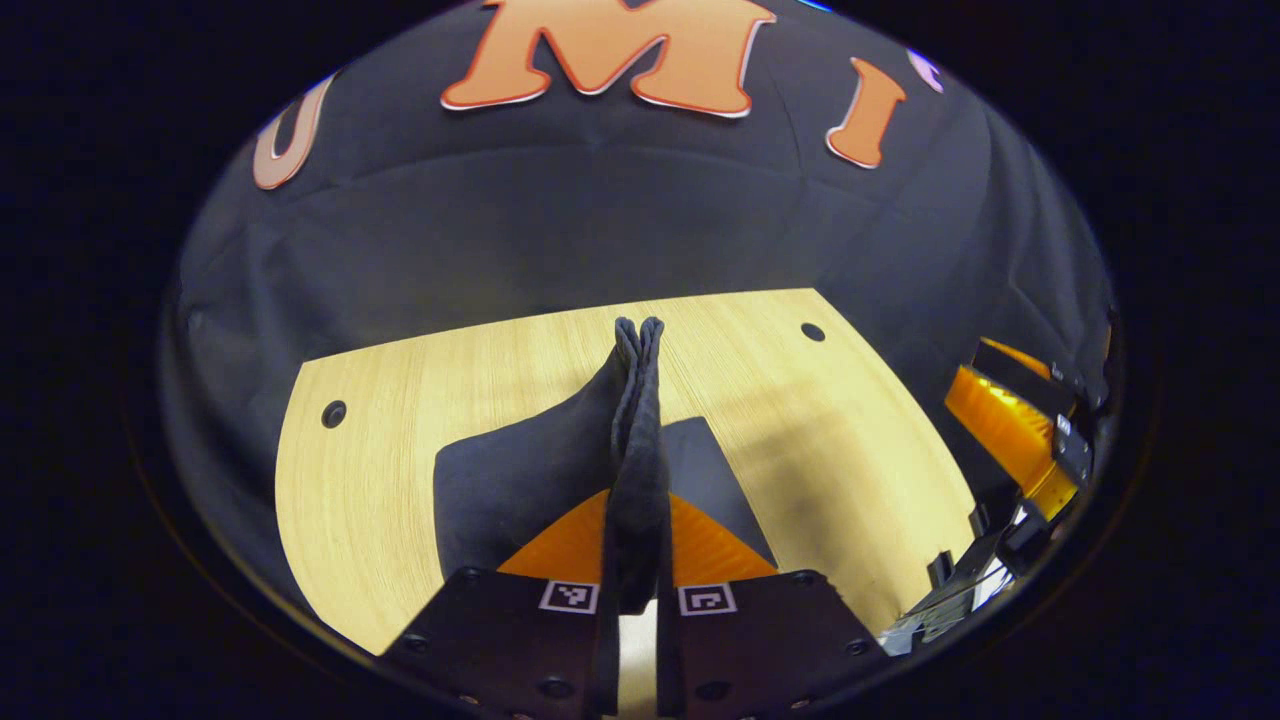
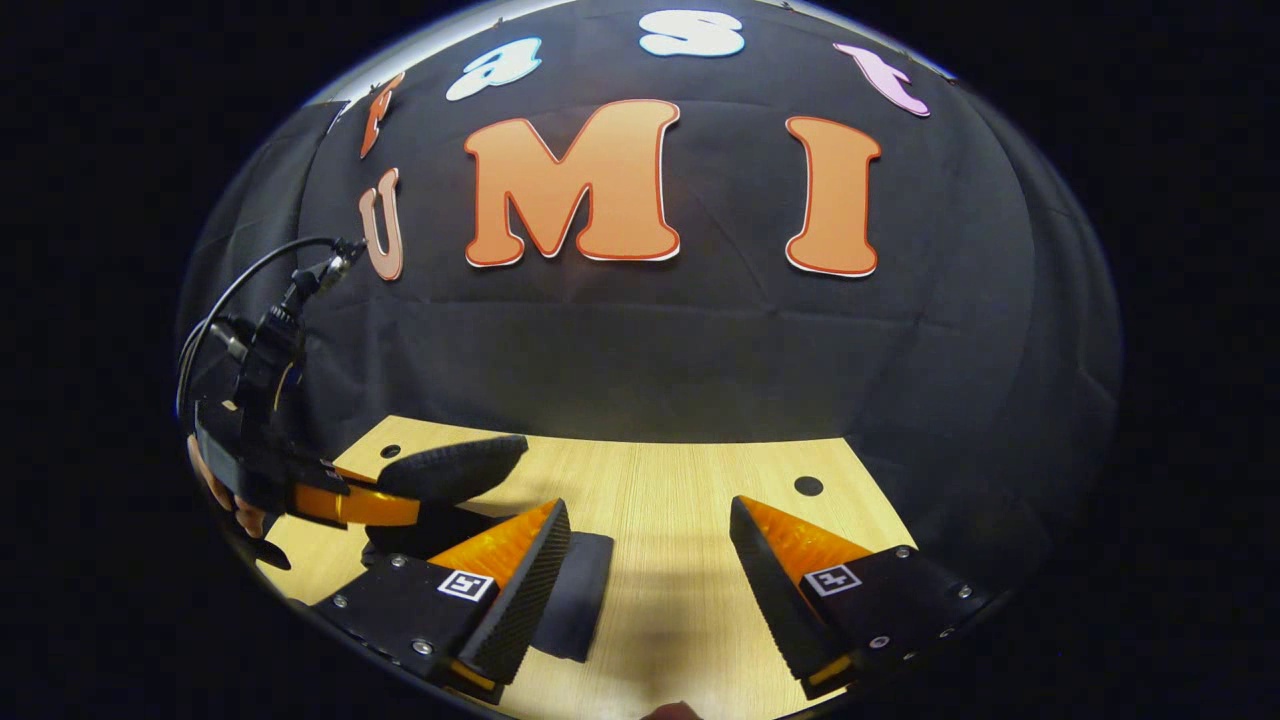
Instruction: Grasp the waist and the cuffs of the jeans and fold them to make the two legs overlap; first hold the waist and fold one-third of the jeans toward the cuffs, then hold the cuffs and fold the remaining one-third in the same direction to finish folding.
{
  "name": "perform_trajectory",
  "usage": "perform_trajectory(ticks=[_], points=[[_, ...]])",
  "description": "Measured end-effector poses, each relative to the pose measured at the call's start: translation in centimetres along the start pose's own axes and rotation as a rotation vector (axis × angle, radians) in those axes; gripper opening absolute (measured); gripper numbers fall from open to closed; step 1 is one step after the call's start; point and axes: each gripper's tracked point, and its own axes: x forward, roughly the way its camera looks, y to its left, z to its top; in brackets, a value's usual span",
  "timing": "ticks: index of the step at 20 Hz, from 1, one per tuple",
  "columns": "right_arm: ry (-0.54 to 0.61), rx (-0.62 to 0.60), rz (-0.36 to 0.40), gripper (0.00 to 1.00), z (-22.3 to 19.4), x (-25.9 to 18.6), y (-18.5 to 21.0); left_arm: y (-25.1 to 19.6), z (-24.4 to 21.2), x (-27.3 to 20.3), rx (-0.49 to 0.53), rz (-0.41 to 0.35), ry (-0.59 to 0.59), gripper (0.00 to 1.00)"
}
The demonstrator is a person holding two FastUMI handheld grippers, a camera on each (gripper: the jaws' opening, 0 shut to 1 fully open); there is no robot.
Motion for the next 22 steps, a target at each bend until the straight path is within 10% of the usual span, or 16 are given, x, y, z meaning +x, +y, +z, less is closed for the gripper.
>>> perform_trajectory(ticks=[6,9,12,22], points=[[-0.007,-0.016,0.04,0.97,0.2,0.0,0.5,-3.4,0.5,-1.0,-0.055,-0.11,-0.056,0.47],[-0.042,-0.027,0.052,0.97,1.4,-0.5,1.3,-2.2,2.4,-2.8,-0.057,-0.068,-0.162,0.43],[-0.116,-0.036,0.054,0.97,3.7,-1.4,2.2,-0.1,4.0,-5.6,-0.053,0.007,-0.298,0.95],[-0.336,-0.107,0.133,0.96,8.3,-5.3,8.3,1.5,7.5,-14.0,-0.09,0.326,-0.769,0.99]])
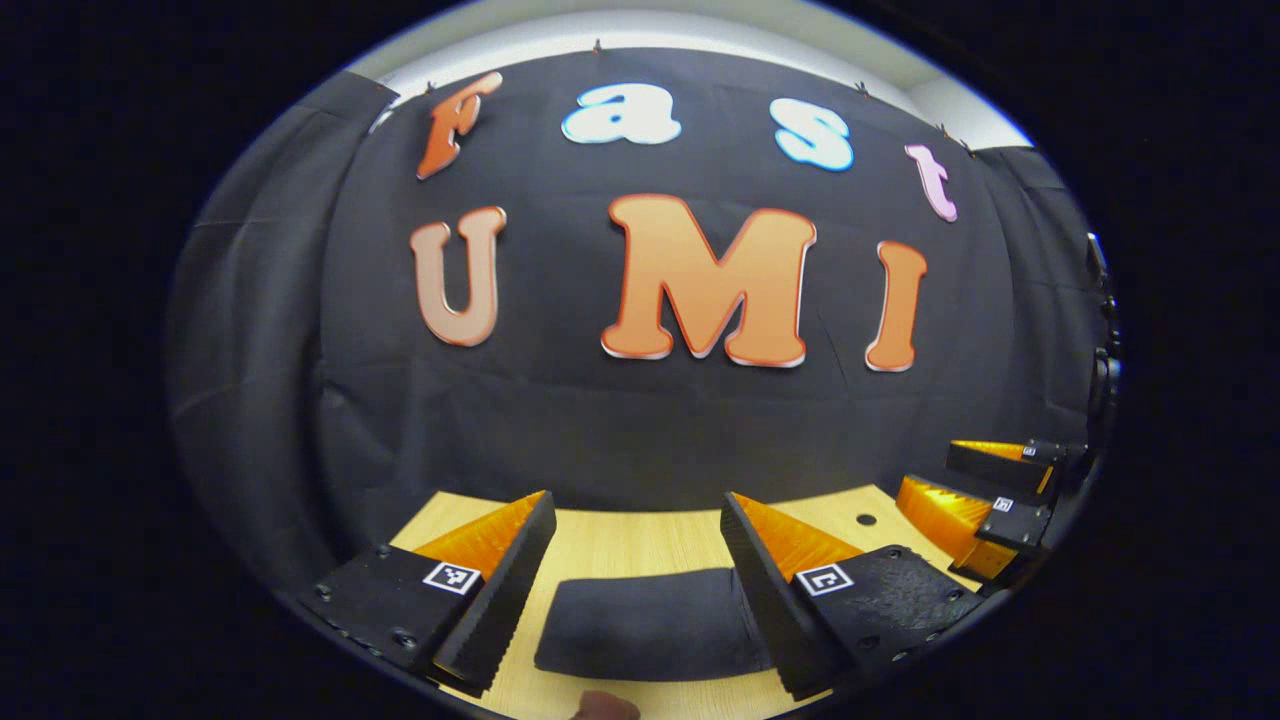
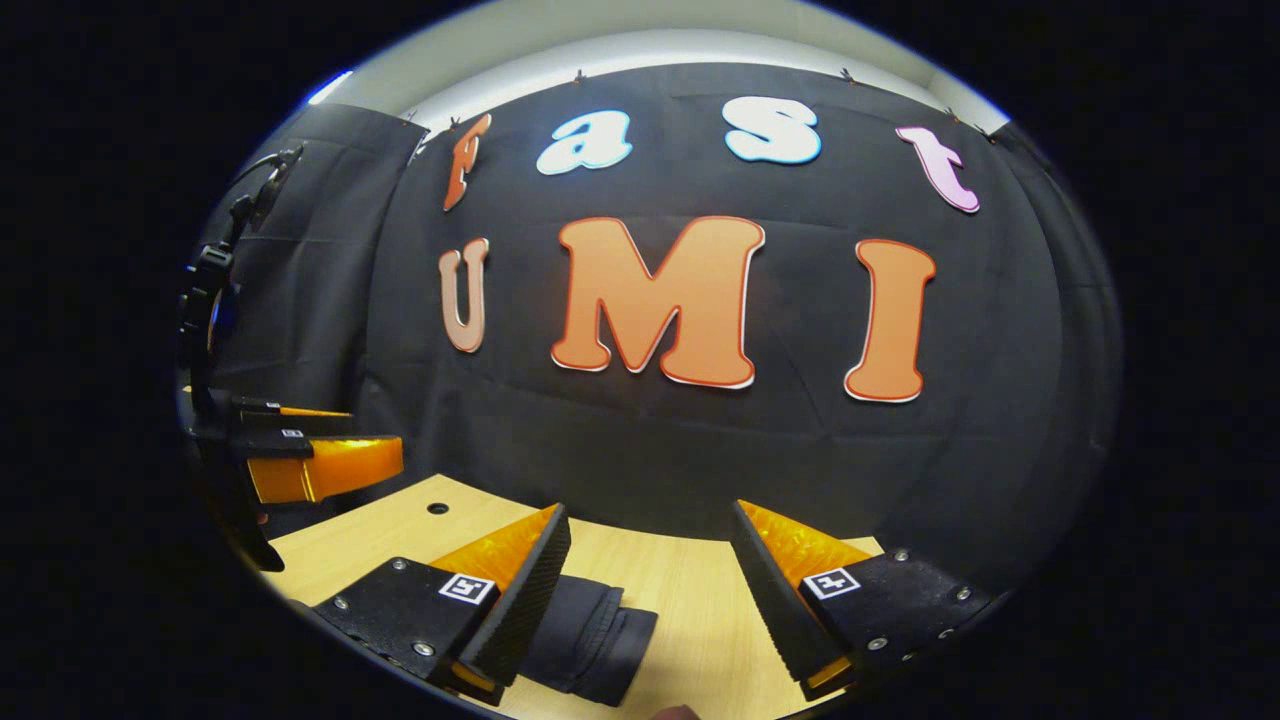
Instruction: Grasp the waist and the cuffs of the jeans and fold them to make the two legs overlap; first hold the waist and fold one-third of the jeans toward the cuffs, then hold the cuffs and fold the remaining one-third in the same direction to finish folding.
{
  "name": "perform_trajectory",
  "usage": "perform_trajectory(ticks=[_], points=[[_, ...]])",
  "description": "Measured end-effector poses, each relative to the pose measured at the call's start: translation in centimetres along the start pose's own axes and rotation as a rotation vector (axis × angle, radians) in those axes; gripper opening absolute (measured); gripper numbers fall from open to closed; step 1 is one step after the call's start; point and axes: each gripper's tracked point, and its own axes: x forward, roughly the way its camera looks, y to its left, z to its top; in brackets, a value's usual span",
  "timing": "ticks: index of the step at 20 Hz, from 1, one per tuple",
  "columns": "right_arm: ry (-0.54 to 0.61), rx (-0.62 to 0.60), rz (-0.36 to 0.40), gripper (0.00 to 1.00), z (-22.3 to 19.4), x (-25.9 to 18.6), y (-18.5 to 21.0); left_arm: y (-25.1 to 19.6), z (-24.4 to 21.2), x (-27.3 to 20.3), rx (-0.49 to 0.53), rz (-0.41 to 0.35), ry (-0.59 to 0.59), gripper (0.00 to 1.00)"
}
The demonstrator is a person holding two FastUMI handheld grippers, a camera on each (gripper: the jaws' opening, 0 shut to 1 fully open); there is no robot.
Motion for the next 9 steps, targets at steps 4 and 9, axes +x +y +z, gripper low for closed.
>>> perform_trajectory(ticks=[4,9], points=[[-0.025,-0.001,0.025,0.96,0.6,-1.3,2.4,-0.6,1.5,-1.9,0.015,0.05,-0.121,0.98],[-0.1,-0.014,-0.015,0.96,2.2,-3.8,3.9,-0.1,2.3,-2.3,0.029,0.04,-0.223,0.96]])
